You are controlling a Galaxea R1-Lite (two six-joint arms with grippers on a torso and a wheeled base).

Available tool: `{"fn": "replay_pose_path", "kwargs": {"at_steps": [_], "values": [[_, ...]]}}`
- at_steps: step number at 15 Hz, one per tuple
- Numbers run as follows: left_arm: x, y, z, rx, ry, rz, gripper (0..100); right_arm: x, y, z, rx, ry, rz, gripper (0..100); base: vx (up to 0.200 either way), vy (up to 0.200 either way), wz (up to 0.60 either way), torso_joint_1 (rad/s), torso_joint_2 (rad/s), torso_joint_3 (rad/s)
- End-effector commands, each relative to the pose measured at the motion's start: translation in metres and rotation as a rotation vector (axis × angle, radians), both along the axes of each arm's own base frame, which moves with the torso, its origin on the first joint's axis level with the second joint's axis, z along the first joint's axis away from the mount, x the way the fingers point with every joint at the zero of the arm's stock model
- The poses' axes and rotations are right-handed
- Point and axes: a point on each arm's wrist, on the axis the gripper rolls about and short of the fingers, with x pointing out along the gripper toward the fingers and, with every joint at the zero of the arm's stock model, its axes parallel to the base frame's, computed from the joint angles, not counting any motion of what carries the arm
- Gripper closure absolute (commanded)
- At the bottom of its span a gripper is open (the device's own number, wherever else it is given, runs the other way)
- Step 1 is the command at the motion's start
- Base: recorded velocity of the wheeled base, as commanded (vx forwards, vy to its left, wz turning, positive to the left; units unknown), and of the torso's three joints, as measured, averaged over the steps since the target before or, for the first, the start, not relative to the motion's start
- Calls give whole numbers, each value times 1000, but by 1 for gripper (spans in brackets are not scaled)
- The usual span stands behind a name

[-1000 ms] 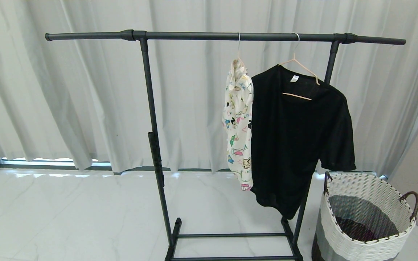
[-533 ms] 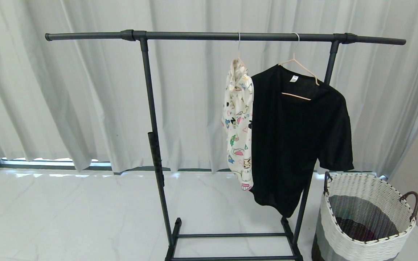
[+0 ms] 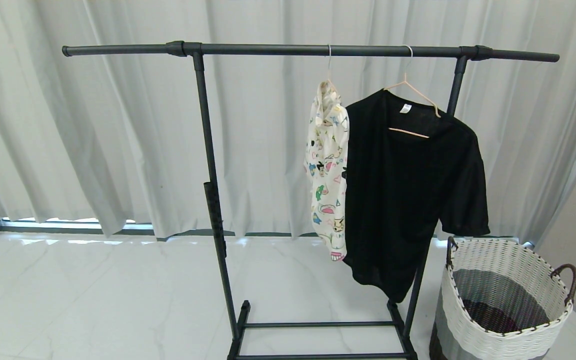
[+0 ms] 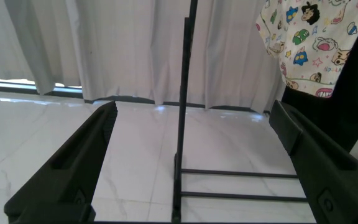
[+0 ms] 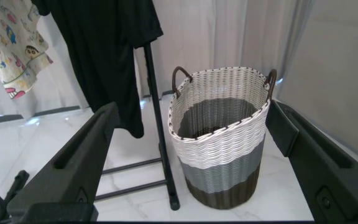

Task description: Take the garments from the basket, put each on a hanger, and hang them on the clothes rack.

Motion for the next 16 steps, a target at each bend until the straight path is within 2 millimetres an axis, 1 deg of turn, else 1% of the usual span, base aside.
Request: {"fn": "replay_pose_path", "kwargs": {"at_steps": [1,16], "values": [[0,0,0,0,0,0,0,0,0,0,0,-3,0,0,0,0,0,0,0,0],[0,0,0,0,0,-1,0,0,0,0,0,-3,0,0,0,0,0,0,0,0]]}}
